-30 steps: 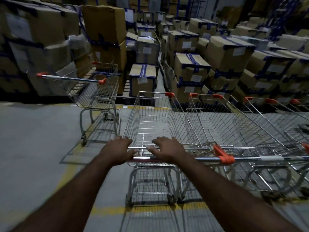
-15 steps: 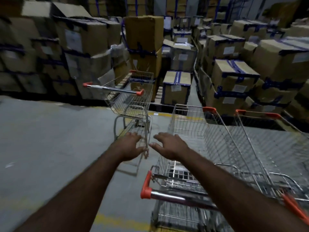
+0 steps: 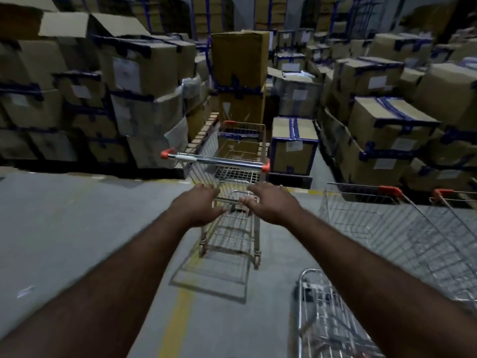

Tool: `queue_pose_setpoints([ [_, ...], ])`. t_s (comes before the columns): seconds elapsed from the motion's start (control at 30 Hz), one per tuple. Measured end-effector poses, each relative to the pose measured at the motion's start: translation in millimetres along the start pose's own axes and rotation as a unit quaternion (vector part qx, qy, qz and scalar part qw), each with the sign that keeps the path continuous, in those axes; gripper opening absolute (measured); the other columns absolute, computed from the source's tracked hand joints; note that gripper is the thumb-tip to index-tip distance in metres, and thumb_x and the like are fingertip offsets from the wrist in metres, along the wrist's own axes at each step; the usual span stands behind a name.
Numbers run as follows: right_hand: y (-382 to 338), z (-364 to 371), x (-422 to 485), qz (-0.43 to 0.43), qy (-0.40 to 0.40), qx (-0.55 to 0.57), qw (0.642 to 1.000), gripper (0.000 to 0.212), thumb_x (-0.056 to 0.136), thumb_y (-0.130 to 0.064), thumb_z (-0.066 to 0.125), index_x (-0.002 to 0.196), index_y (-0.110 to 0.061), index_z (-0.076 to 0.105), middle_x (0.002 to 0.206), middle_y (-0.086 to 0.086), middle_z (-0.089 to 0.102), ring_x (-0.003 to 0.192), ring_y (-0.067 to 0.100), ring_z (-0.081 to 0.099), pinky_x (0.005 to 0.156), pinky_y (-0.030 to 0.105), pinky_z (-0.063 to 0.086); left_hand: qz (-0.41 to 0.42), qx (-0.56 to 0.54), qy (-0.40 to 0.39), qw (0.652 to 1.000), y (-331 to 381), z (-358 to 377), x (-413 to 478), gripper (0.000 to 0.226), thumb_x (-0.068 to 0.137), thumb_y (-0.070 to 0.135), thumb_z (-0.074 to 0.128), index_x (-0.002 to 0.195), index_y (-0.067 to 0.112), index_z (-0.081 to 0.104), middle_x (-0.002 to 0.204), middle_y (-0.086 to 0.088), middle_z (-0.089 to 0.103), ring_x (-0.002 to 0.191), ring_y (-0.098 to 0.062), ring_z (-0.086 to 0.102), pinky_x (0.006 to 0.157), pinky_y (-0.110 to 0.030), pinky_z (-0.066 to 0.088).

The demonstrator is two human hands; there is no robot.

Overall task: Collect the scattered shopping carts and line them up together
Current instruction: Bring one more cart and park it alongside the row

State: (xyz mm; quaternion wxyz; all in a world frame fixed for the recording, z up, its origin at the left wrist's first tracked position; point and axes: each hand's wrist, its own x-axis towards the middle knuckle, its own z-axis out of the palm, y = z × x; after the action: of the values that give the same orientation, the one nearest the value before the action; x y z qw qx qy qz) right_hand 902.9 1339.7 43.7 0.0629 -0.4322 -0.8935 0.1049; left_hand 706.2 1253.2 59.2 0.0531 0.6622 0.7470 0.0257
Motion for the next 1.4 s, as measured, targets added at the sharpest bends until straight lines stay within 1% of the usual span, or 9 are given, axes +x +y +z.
queue_pose_setpoints([
  [0.23, -27.3, 0.0, 76.8, 0.041, 0.011, 0.003, 0.999, 0.071, 0.099, -0.069, 0.036, 0.152, -0.023, 0.043, 0.158, 0.006, 0.044, 0.145, 0.027, 0.039, 0.116, 0.054, 0.03, 0.007, -0.002, 0.011, 1.0, -87.2, -24.4, 53.0, 0.067, 0.095, 0.054, 0.056, 0.149, 0.017, 0.043, 0.156, -0.008, 0.04, 0.144, -0.026, 0.034, 0.111, -0.043, 0.039],
  [0.47, -15.3, 15.9, 169.1, 0.061, 0.019, -0.021, 0.998, 0.079, 0.09, -0.081, 0.026, 0.146, -0.03, 0.05, 0.153, 0.002, 0.05, 0.142, 0.023, 0.044, 0.118, 0.068, 0.016, 0.017, -0.015, 0.012, 1.0, -140.9, -26.7, 132.7, 0.068, 0.094, 0.054, 0.059, 0.149, 0.016, 0.045, 0.153, -0.01, 0.045, 0.14, -0.028, 0.041, 0.11, -0.047, 0.041],
  [0.63, 3.5, 38.1, 242.3, 0.081, 0.004, -0.026, 0.996, 0.07, 0.099, -0.071, 0.032, 0.15, -0.024, 0.046, 0.159, 0.006, 0.04, 0.147, 0.026, 0.035, 0.117, 0.061, 0.017, 0.0, -0.004, 0.008, 1.0, -174.5, -4.9, 213.4, 0.062, 0.093, 0.057, 0.057, 0.143, 0.02, 0.05, 0.148, -0.007, 0.05, 0.138, -0.026, 0.042, 0.112, -0.046, 0.035],
  [0.8, 56.6, 74.8, 294.6, 0.132, -0.05, -0.007, 0.99, 0.075, 0.099, -0.072, 0.023, 0.149, -0.023, 0.048, 0.159, 0.011, 0.04, 0.148, 0.031, 0.033, 0.118, 0.063, 0.02, -0.013, 0.025, -0.053, 0.998, -193.5, 23.7, 296.4, 0.065, 0.09, 0.055, 0.062, 0.141, 0.017, 0.05, 0.147, -0.009, 0.05, 0.135, -0.03, 0.045, 0.108, -0.049, 0.041],
  [0.9, 79.8, 80.0, 308.7, 0.154, -0.072, -0.045, 0.984, 0.093, 0.089, -0.086, 0.012, 0.154, -0.026, 0.042, 0.163, 0.01, 0.034, 0.149, 0.031, 0.033, 0.119, 0.059, 0.017, -0.022, 0.071, -0.089, 0.993, -206.3, 46.8, 329.8, 0.065, 0.085, 0.057, 0.066, 0.137, 0.022, 0.051, 0.144, -0.007, 0.051, 0.135, -0.03, 0.044, 0.109, -0.053, 0.038],
  [1.0, 85.9, 73.3, 323.2, 0.174, -0.103, -0.031, 0.979, 0.098, 0.087, -0.089, 0.014, 0.157, -0.025, 0.036, 0.165, 0.008, 0.032, 0.151, 0.029, 0.03, 0.12, 0.057, 0.012, -0.032, 0.099, -0.078, 0.992, -213.5, 64.2, 343.3, 0.045, 0.082, 0.054, 0.067, 0.119, 0.029, 0.058, 0.126, -0.001, 0.063, 0.122, -0.026, 0.054, 0.109, -0.052, 0.033],
  [1.1, 90.1, 67.4, 328.6, 0.182, -0.096, -0.029, 0.978, 0.093, 0.091, -0.085, 0.019, 0.154, -0.022, 0.043, 0.16, 0.009, 0.04, 0.148, 0.028, 0.035, 0.119, 0.054, 0.017, -0.014, 0.123, -0.06, 0.99, -215.2, 62.8, 348.4, 0.034, 0.083, 0.051, 0.062, 0.109, 0.029, 0.06, 0.111, 0.001, 0.07, 0.106, -0.025, 0.064, 0.095, -0.041, 0.045],
  [1.27, 94.5, 70.8, 311.8, 0.184, -0.093, -0.03, 0.978, 0.095, 0.088, -0.088, 0.016, 0.146, -0.023, 0.053, 0.155, 0.008, 0.048, 0.145, 0.025, 0.038, 0.119, 0.06, 0.011, -0.003, 0.118, -0.081, 0.99, -215.1, 54.6, 335.5, 0.058, 0.081, 0.056, 0.064, 0.131, 0.029, 0.053, 0.128, 0.0, 0.064, 0.112, -0.024, 0.063, 0.088, -0.038, 0.05],
  [1.4, 89.9, 75.0, 278.6, 0.184, -0.084, -0.034, 0.979, 0.096, 0.088, -0.088, 0.016, 0.149, -0.023, 0.051, 0.156, 0.005, 0.047, 0.147, 0.023, 0.037, 0.118, 0.053, 0.018, 0.009, 0.098, -0.111, 0.989, -216.2, 57.2, 306.5, 0.072, 0.08, 0.059, 0.066, 0.141, 0.026, 0.046, 0.14, -0.001, 0.054, 0.118, -0.024, 0.06, 0.091, -0.04, 0.05],
])
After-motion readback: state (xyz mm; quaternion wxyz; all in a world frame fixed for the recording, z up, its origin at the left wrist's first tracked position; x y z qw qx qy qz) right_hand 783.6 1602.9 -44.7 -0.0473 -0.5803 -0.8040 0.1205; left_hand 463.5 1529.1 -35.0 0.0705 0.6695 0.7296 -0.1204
